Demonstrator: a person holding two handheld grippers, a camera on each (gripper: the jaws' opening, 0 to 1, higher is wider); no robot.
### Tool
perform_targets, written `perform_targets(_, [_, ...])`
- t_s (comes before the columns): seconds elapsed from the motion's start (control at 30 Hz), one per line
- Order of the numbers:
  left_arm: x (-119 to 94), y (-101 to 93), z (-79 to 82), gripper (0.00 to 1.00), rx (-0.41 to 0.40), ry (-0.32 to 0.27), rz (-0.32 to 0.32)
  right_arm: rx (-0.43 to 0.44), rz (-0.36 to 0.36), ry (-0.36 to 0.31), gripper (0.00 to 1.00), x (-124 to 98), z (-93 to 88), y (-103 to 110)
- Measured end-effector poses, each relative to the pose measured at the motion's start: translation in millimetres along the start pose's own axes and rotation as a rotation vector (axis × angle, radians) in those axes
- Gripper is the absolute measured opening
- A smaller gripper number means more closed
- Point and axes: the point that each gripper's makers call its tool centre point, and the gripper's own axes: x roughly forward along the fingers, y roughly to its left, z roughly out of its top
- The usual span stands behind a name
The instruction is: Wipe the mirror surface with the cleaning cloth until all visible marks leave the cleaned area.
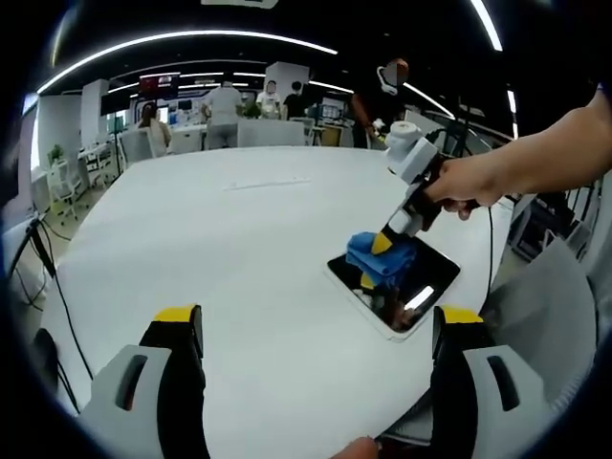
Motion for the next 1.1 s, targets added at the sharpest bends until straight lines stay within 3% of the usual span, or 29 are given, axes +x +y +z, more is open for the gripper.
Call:
perform_targets(0.27, [7.0, -9.6, 1.5, 0.99, -0.014, 0.012, -0.016, 0.021, -0.018, -0.006, 0.01, -1.5, -7.2, 4.7])
perform_targets(0.43, [9.1, -12.3, 7.0, 0.99, -0.016, 0.005, -0.024, 0.017, 0.009, 0.001, 0.01, -3.3, -16.8, 11.6])
perform_targets(0.83, [11.1, -20.0, 0.4, 0.99, -0.011, 0.025, -0.032, 0.040, 0.044, 0.027, 0.01, -10.4, -42.7, 19.3])
perform_targets(1.1, [14.6, -21.2, 5.9, 0.99, -0.008, 0.018, -0.030, -0.022, 0.037, 0.024, 0.01, -13.4, -57.0, 23.0])
